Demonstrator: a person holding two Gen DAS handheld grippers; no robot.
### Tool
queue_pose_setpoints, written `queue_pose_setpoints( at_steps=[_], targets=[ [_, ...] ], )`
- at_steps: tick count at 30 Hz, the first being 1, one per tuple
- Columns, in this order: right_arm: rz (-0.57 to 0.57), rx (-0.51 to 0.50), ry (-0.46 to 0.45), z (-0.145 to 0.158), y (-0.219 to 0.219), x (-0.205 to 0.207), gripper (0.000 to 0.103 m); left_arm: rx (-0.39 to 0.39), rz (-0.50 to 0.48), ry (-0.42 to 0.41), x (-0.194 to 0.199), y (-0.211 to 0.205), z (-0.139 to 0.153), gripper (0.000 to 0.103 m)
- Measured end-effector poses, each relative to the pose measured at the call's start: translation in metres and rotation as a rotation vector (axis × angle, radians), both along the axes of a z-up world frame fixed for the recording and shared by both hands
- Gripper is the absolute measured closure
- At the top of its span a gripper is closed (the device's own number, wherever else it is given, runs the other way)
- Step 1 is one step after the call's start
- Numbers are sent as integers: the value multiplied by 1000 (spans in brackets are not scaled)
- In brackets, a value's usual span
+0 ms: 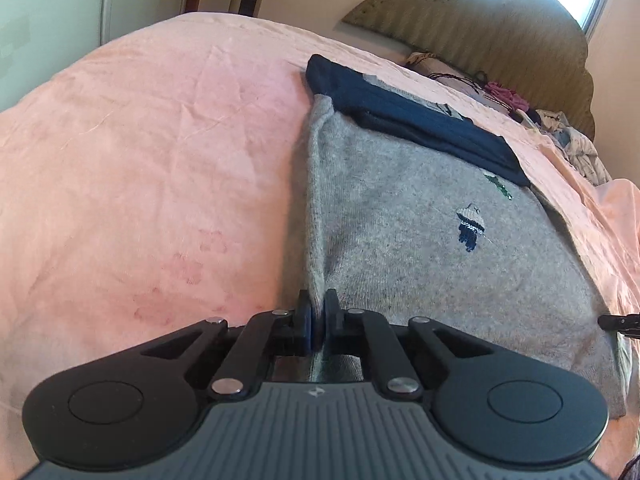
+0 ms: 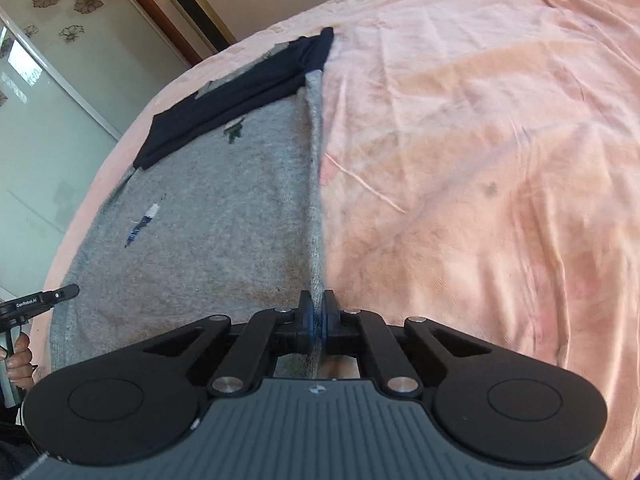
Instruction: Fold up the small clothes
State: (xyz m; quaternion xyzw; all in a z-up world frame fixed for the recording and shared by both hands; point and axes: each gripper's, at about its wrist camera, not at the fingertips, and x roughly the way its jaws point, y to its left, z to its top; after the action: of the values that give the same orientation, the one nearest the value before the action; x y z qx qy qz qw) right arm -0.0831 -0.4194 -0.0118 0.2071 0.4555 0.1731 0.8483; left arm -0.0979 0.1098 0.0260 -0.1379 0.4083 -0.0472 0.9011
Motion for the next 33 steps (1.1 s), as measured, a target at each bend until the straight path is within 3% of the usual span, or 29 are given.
queue_pose_setpoints(
  at_steps=[2,4,5,7,9,10,11,12,13,17,19,21,25,28,29,31,33],
  targets=[
    [-25,62,10,-1,-3,-5,87,-94,5,30,-11,8,4,81],
    [-14,140,40,0,-8,-16,70,-223,-15,58,-28,17,4,59],
    [3,170,45,2,-10,-24,56,-274,-19,69,-38,19,2,45],
    [55,209,78,4,-9,-40,55,-328,-20,76,-55,17,-1,42],
    [97,242,136,-3,-3,-50,55,-325,-19,66,-61,10,-2,48],
    [112,237,160,-7,5,-54,56,-322,-17,70,-61,7,-3,62],
    [121,240,154,-9,10,-55,65,-319,-13,105,-57,6,-7,97],
    [121,241,165,-12,14,-54,86,-321,-5,127,-54,8,-10,96],
    [114,223,174,-14,18,-53,92,-324,-1,122,-54,10,-8,96],
    [140,141,104,11,15,-61,93,-228,-49,74,-63,20,15,97],
    [135,84,108,18,5,-66,93,-191,-63,119,-63,23,5,98],
    [125,37,148,7,-1,-69,97,-171,-76,100,-68,22,-4,98],
    [87,94,162,2,-9,-70,97,-166,-44,63,-73,38,13,96],
    [45,79,100,20,-17,-66,72,-65,40,-63,-67,46,48,95],
    [13,78,42,30,-17,-60,62,-26,71,-111,-59,41,59,93],
    [-15,50,-48,49,-10,-41,59,3,75,-191,-36,19,75,74],
    [-23,-2,-136,61,14,-11,54,25,60,-253,-8,-18,73,18]
  ],
)
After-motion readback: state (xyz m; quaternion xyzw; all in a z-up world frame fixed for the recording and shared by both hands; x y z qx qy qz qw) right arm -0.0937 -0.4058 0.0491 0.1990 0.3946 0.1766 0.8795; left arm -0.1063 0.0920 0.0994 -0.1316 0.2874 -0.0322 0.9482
